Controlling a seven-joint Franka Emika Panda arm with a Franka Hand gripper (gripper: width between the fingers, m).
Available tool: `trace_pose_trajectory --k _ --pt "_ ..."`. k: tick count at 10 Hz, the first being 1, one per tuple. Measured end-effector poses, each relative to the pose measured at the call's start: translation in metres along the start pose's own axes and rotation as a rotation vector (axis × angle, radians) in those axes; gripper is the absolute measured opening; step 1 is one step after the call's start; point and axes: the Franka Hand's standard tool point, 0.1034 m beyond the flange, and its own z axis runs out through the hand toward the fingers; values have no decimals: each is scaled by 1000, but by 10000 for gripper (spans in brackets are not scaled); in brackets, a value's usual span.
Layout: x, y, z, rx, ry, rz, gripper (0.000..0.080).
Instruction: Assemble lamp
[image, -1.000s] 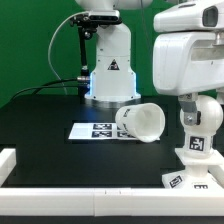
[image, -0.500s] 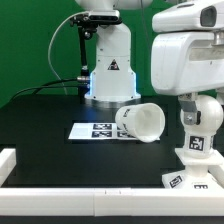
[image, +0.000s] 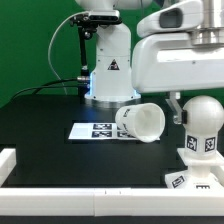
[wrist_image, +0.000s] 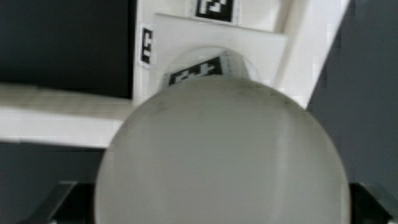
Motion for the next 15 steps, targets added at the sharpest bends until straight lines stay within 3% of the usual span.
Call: trace_pose_trajectory --k 6,8,11,15 --pt "1 8 -2 -17 -34 400 570" --pt "-4 5 1 -27 -38 689 570" --pt "-2 -1 2 10 -37 988 565" --pt "-2 -6 3 22 -32 1099 536"
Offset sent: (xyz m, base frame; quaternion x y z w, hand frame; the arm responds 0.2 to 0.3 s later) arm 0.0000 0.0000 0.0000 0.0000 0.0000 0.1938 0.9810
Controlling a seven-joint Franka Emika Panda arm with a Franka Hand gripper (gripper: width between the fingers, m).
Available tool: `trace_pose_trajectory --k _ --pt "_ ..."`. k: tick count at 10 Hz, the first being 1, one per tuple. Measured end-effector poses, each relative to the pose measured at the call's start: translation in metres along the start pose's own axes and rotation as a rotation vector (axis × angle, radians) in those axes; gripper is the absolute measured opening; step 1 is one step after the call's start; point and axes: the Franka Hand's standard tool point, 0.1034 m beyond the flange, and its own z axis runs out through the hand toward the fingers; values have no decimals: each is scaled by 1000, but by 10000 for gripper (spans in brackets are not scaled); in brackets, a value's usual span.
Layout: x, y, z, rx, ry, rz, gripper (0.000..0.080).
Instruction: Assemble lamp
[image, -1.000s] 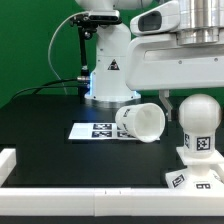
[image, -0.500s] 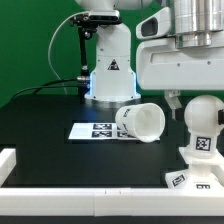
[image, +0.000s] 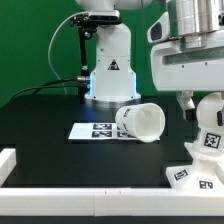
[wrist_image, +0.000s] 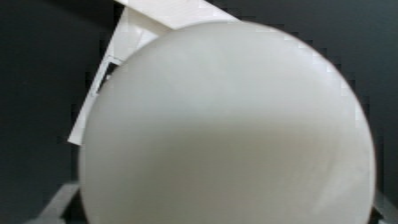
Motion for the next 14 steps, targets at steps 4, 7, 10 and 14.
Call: trace_pose_trajectory --k 4,7,10,14 --pt "9 0 -14 -1 -2 -99 691" --pt "16 -3 -41 10 -9 -157 698" --pt "16 -1 -37 4 -11 -158 698" --pt "18 8 -49 8 -14 -200 698"
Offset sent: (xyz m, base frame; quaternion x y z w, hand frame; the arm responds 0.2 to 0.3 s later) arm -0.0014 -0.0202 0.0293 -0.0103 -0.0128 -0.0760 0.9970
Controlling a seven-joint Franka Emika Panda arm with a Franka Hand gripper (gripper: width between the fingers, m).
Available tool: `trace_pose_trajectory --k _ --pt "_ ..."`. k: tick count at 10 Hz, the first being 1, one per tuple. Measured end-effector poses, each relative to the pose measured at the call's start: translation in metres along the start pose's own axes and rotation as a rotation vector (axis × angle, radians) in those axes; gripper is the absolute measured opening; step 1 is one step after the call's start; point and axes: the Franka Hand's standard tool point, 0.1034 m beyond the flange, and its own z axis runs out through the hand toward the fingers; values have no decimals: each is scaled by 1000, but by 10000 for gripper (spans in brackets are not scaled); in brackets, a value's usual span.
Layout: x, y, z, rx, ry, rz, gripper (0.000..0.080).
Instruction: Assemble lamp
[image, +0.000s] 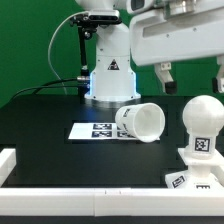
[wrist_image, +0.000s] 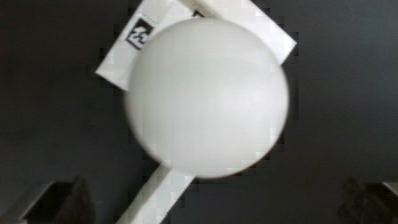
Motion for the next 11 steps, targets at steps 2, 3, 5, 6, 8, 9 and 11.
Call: trace_pose_trajectory --k 2,3,5,6,8,9,11 --pt "-10 25 -27 0 -12 -81 698" --pt "-20 33 -33 -5 -15 -143 698" --pt "-24 35 -34 -4 -12 -199 698" --pt "-24 35 -34 -5 -12 -199 698" --pt "-24 35 -33 -6 -12 -199 698" --pt "-24 37 -32 -12 -13 -233 698" --pt "-32 58 -23 -60 -34 -458 698"
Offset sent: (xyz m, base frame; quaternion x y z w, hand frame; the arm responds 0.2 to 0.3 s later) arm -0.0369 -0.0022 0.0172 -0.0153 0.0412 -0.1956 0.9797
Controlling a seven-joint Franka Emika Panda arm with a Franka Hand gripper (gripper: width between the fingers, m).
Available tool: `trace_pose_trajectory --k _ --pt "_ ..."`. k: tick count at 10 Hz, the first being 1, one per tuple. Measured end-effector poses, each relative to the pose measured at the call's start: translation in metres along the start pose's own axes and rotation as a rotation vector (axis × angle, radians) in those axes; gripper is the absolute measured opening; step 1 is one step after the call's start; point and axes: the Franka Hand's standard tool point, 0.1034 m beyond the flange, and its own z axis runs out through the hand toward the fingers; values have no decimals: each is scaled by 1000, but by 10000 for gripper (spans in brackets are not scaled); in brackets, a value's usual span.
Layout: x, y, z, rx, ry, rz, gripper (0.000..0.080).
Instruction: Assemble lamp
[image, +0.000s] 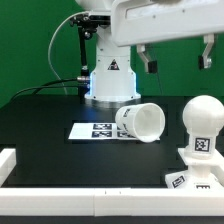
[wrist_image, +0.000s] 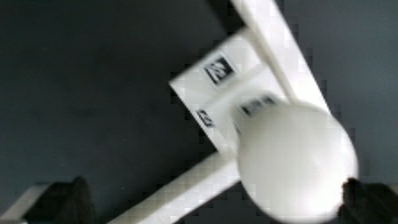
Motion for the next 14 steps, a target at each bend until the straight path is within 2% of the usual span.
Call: trace_pose_trajectory --k 1,2,6,8,9,10,11,12,14 --pt "-6 10 2 -30 -9 -132 698" --pt "-11 17 6 -76 -5 -318 698" --pt "-13 20 9 -79 -10 -610 698" --pt "-14 21 11 -80 -15 -661 698" --pt "-22 31 17 -99 -43 -675 698" --pt "-32 45 18 -149 -102 -697 698" --pt "-37 54 16 -196 -98 -708 698" --pt "-45 59 17 -210 -136 -705 698" --pt "-45 60 17 -258 -269 -695 698"
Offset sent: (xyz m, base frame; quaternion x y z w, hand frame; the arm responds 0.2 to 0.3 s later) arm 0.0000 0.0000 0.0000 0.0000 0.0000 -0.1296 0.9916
